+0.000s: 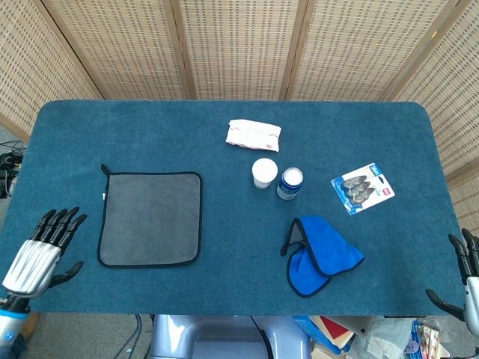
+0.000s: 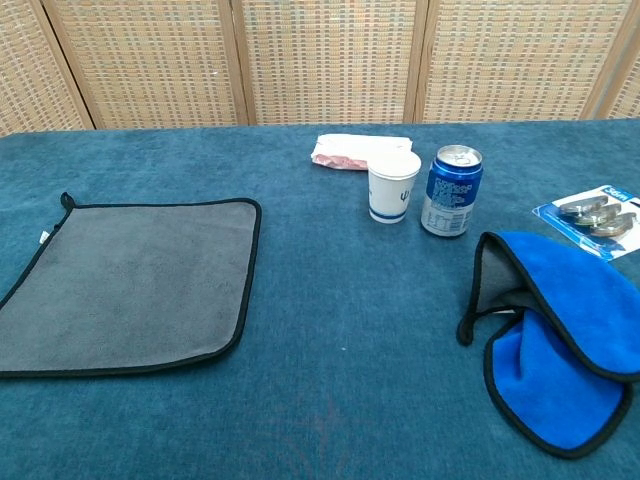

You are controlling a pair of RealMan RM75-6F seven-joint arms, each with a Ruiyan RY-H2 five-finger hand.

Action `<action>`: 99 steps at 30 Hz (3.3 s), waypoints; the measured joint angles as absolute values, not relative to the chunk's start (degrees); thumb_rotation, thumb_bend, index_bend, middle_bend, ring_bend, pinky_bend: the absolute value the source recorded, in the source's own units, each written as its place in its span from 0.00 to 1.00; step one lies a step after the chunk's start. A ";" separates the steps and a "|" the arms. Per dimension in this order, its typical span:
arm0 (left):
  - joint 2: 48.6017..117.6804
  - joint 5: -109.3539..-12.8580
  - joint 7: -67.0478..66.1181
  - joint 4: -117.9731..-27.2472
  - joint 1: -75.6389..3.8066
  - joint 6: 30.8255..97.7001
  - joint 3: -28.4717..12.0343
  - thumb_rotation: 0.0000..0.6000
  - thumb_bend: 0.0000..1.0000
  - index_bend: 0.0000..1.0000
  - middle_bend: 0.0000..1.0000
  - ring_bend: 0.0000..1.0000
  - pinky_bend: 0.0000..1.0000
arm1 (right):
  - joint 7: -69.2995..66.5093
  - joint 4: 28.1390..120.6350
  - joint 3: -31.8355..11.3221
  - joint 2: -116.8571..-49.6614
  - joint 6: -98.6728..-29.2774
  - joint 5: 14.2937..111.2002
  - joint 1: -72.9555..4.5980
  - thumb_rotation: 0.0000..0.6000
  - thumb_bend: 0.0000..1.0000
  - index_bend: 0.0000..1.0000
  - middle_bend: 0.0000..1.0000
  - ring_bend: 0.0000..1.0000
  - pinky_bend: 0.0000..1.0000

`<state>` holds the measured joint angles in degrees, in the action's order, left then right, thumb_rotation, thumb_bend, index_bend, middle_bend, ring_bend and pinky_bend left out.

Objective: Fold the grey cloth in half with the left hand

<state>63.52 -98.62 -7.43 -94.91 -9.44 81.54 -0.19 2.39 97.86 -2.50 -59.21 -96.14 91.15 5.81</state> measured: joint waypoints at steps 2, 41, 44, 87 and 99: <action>64.31 -99.50 -7.77 -93.66 -13.02 77.79 -1.09 1.00 0.29 0.00 0.00 0.00 0.00 | 2.64 97.85 -2.80 -59.31 -95.79 90.40 5.64 1.00 0.00 0.00 0.00 0.00 0.00; 91.04 -92.76 -20.05 -62.72 -55.34 32.14 -8.05 1.00 0.31 0.28 0.00 0.00 0.00 | 5.27 94.74 -7.48 -61.07 -86.25 74.94 1.84 1.00 0.00 0.00 0.00 0.00 0.00; 92.01 -92.60 -19.92 -61.95 -56.01 32.29 -7.39 1.00 0.31 0.28 0.00 0.00 0.00 | 5.11 94.68 -7.58 -61.01 -86.27 74.70 1.86 1.00 0.00 0.00 0.00 0.00 0.00; 93.66 -89.16 -19.86 -60.71 -57.50 37.20 -1.02 1.00 0.43 0.47 0.00 0.00 0.00 | 3.42 94.33 -7.38 -60.36 -86.27 74.31 2.06 1.00 0.00 0.00 0.00 0.00 0.00; 94.03 -88.58 -19.85 -60.25 -57.58 37.90 -0.41 1.00 0.47 0.57 0.00 0.00 0.00 | 2.90 94.32 -7.30 -60.20 -86.11 74.36 2.06 1.00 0.00 0.00 0.00 0.00 0.00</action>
